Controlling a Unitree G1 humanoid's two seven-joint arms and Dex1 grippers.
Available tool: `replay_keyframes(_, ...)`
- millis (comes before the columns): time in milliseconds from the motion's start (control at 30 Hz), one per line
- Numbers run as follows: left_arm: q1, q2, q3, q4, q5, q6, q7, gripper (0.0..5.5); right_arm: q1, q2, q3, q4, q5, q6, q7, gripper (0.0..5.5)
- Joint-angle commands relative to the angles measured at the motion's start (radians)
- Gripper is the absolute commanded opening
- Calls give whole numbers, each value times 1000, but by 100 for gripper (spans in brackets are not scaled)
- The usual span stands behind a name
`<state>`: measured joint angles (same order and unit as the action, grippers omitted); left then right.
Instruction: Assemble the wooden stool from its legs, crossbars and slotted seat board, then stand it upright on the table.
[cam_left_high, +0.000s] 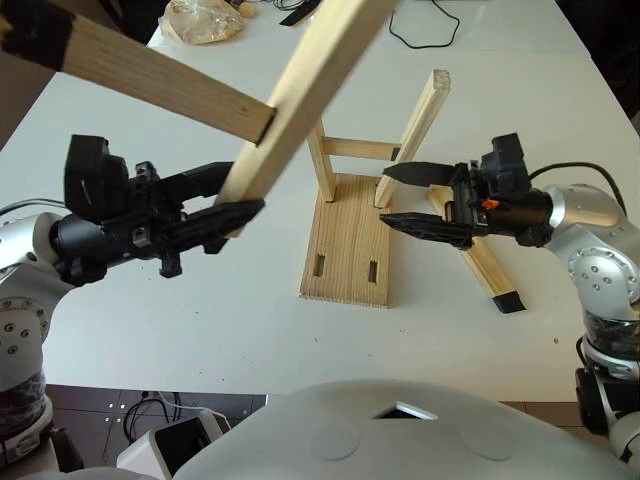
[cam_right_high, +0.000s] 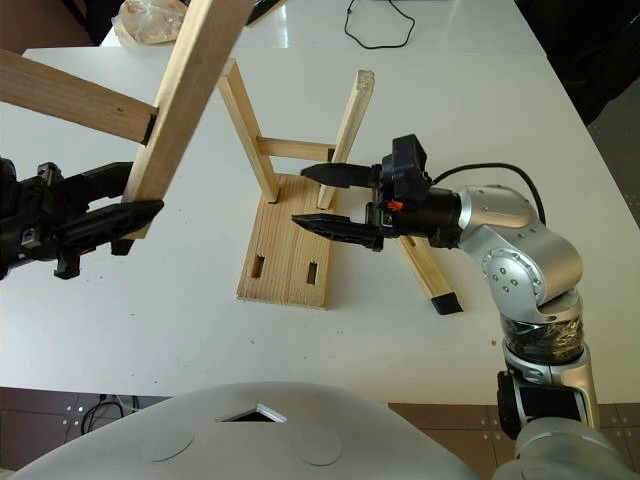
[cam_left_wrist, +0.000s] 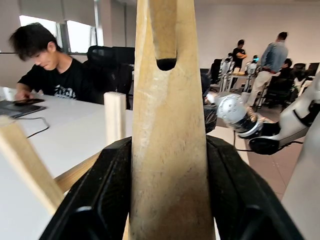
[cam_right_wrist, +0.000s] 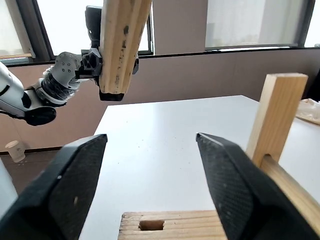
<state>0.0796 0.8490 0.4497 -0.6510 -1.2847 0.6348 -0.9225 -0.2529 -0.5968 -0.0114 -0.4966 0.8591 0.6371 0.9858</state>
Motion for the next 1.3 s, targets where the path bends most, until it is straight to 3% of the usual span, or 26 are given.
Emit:
replay_keyframes(33,-49,-10,-97,-16,11,28,39,199,-87,1,26,-20,38,43,-6,350)
replay_keyframes(300,-73,-4,-208,-16,117,22,-1,199,-175,23,58,-31,125,87,11,350)
replay_keyframes(667,-94,-15,-264,-15,195,9,-11,199,-216,64,76,-19,163,115,-17,350)
replay_keyframes(1000,-106,-23,-281,-17,209,13,6,199,-203,66,115,-1,119,110,4,219)
replay_keyframes(1167,-120,-26,-269,1,186,35,26,199,-172,44,133,14,79,93,48,211)
replay_keyframes(1200,-125,-27,-268,10,180,45,35,235,-169,41,134,16,79,89,53,211)
replay_keyframes(1300,-138,-35,-269,34,178,61,50,271,-169,44,128,21,86,85,55,200)
